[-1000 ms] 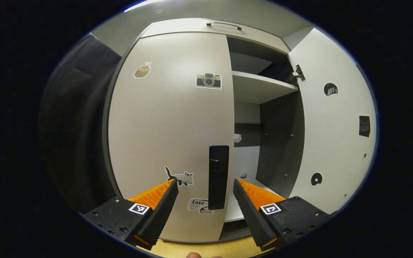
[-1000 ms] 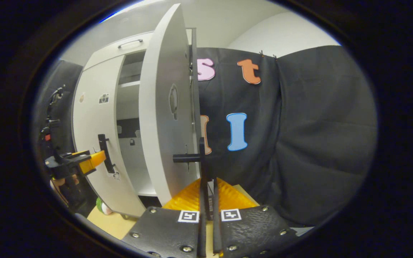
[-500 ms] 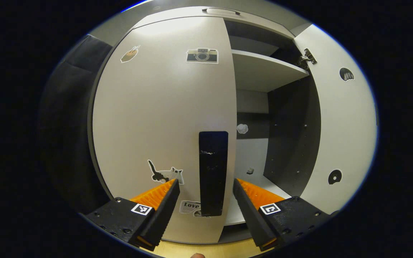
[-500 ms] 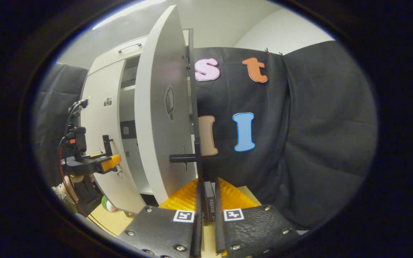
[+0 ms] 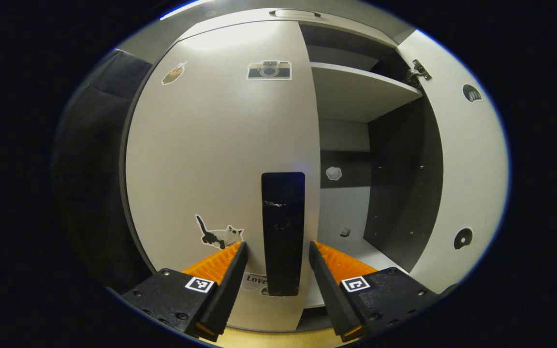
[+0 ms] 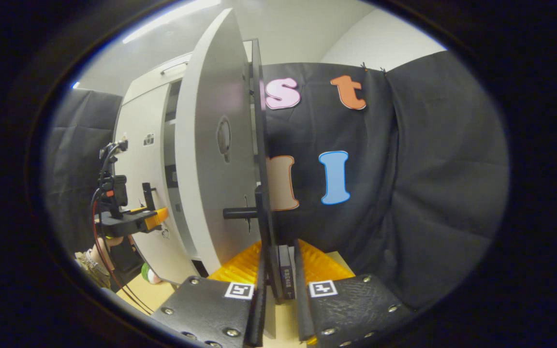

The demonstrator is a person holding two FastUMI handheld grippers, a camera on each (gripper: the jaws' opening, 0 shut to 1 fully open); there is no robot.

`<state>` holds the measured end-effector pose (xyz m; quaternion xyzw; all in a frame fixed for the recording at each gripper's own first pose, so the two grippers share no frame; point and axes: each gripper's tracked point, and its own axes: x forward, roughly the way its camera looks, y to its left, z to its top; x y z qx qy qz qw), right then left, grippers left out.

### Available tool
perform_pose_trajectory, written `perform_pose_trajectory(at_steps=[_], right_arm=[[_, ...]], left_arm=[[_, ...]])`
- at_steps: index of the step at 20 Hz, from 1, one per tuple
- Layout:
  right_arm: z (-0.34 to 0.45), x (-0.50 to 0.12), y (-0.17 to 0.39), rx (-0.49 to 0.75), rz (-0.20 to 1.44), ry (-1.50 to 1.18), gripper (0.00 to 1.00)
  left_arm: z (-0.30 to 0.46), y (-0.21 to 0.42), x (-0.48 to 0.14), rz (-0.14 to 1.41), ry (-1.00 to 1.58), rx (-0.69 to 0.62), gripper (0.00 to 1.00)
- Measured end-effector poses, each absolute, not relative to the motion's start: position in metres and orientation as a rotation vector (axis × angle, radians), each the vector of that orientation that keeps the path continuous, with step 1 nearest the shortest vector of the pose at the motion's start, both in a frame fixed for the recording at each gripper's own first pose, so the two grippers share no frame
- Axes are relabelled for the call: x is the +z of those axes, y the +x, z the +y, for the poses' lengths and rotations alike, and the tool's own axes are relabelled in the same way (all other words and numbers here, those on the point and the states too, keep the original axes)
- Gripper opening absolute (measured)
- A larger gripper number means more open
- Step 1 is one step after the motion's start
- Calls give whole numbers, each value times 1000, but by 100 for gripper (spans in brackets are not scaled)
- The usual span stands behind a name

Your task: Open the right door of the double-door shoe cabinet with the right hand, and open the left door with the left hand.

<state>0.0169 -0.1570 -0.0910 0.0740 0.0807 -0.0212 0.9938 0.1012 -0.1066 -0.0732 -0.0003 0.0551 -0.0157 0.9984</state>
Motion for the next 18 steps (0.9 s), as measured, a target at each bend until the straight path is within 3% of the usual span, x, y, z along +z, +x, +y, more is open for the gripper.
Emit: perform_pose_trajectory(at_steps=[2, 5, 6, 7, 9, 10, 11, 12, 13, 14, 18], right_arm=[[-159, -92, 15, -35, 162, 153, 32], [-162, -93, 15, -31, 165, 176, 35], [-163, -94, 15, -30, 165, 186, 36], [-163, -94, 15, -29, 165, 195, 49], [-163, -96, 14, -26, 169, 212, 39], [-165, -97, 13, -32, 170, 217, 47], [-165, -97, 11, -33, 174, 223, 40], [-167, -98, 8, -38, 176, 229, 51], [-166, -100, 6, -40, 180, 236, 44], [-168, -102, 1, -44, 186, 242, 54], [-171, -110, -12, -74, 202, 257, 57]], left_arm=[[-106, 102, -72, 106, 5, -28, 74], [-110, 102, -72, 103, 1, -34, 43], [-110, 102, -72, 104, 11, -29, 41], [-110, 102, -73, 109, 20, -30, 36], [-109, 102, -72, 108, 15, -36, 34], [-110, 101, -72, 108, 14, -39, 33], [-109, 101, -72, 110, 19, -41, 32], [-109, 101, -73, 114, 23, -43, 31], [-109, 101, -73, 114, 24, -45, 29], [-109, 101, -73, 116, 23, -47, 28], [-109, 98, -73, 122, 5, -64, 23]])
